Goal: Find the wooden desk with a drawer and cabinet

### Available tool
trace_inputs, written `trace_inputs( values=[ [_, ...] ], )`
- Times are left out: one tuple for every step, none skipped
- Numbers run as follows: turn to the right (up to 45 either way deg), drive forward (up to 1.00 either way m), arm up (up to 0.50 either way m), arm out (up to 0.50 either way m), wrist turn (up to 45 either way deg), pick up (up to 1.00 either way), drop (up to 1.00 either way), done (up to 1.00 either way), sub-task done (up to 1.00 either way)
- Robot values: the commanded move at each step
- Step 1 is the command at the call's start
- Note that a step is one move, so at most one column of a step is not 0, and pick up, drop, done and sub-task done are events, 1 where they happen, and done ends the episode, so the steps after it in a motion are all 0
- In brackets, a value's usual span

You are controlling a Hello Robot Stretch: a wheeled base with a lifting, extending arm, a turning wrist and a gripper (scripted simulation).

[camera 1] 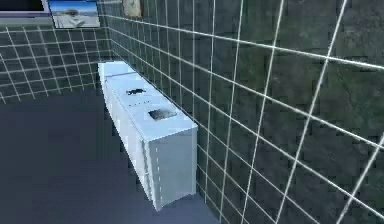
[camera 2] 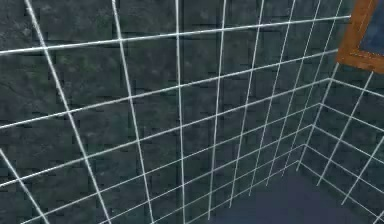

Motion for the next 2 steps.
trace_inputs(
  values=[
    [-36.0, 0.00, 0.00, 0.00, 0.0, 0.00, 0.00, 0.00, 0.00],
    [0.0, 1.00, 0.00, 0.00, 0.0, 0.00, 0.00, 0.00, 0.00]
  ],
)
